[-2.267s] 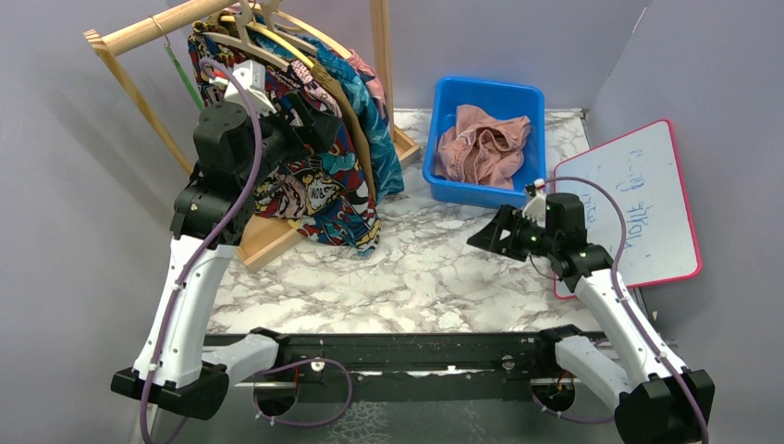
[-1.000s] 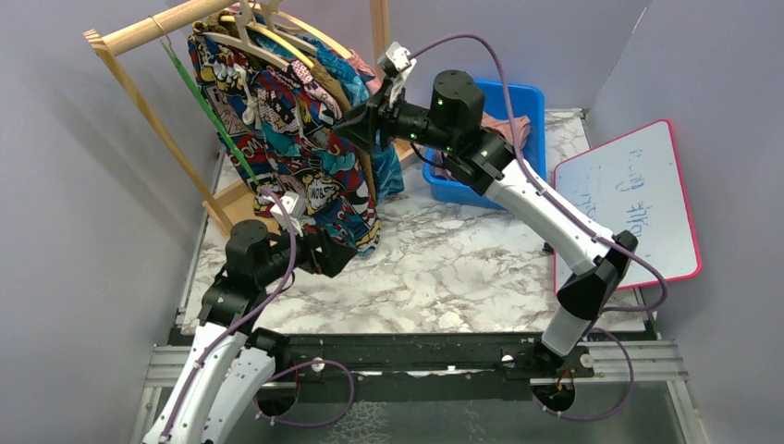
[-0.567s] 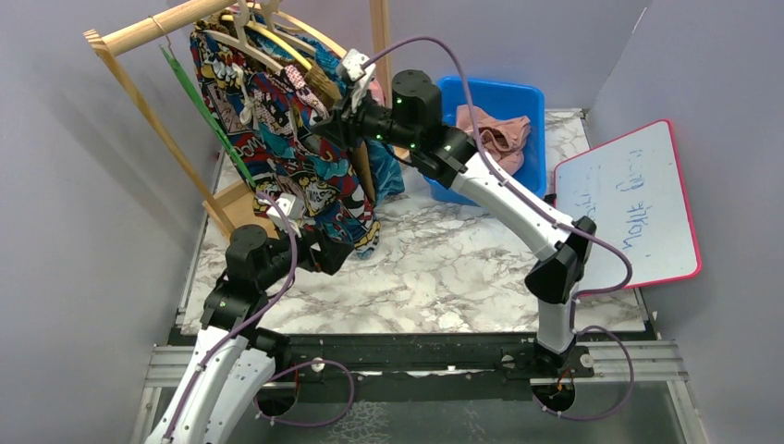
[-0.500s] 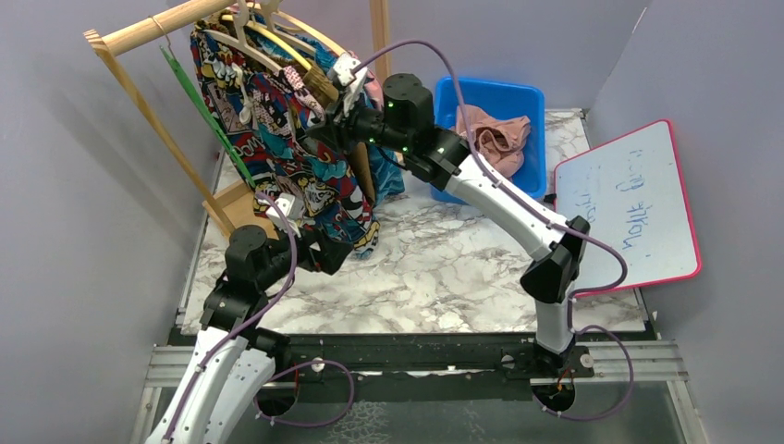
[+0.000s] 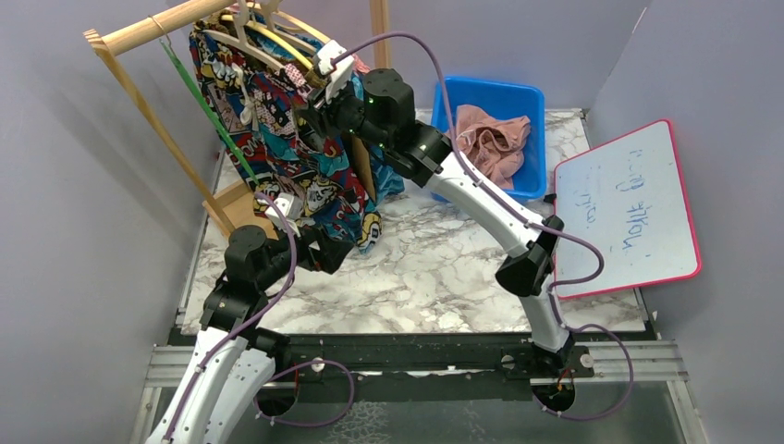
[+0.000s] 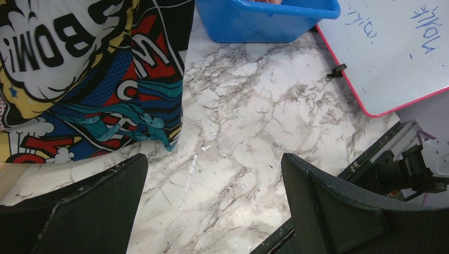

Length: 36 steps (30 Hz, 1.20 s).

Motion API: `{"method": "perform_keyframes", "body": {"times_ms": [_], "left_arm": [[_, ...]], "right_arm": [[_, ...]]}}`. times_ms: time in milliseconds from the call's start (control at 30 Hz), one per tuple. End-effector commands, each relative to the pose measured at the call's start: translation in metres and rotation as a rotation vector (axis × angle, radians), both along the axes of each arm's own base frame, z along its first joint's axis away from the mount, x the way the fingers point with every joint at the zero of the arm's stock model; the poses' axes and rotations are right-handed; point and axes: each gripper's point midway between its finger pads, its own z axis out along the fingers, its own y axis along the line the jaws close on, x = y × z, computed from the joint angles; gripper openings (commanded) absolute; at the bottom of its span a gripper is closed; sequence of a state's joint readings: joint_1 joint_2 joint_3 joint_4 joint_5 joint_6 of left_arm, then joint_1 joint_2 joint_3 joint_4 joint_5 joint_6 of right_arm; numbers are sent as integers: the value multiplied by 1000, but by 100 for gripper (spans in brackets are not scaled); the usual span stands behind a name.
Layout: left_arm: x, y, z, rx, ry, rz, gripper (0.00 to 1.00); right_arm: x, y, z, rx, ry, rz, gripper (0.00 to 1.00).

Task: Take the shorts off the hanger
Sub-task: Pick up the hanger from the clothes rod.

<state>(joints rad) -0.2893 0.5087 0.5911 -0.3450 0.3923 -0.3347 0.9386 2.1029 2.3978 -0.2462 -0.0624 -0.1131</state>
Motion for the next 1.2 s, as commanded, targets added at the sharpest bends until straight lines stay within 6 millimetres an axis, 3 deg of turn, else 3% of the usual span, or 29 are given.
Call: {"method": "perform_keyframes", "body": {"times_ms": [0,100,233,333,433,633,933,1167], "left_arm": [[5,2,7,3,-42,15,99],[6,3,6,5,-38,20,99],[7,3,4,7,-31,19,99],[7,3,4,7,-30,20,99],[6,3,4,6,-31,20,99],[5,4,8,2,-50,23,99],[2,6,15,-3,-78,30,99],[0,5,17,-6,-87,18,99]], "right_arm": [[3,8,-11,-31,19,8,31],[3,10,-11,-28,19,13,8],[3,7,1,14,3,-23,1],[1,2,20,115,-3,-53,1],[-3,-7,51,262,-1,-83,1],[-22,-14,98,438,-47,-57,1],[-35,-28,114,578,-35,-44,1],[-43,-37,113,594,-36,-27,1]]}}
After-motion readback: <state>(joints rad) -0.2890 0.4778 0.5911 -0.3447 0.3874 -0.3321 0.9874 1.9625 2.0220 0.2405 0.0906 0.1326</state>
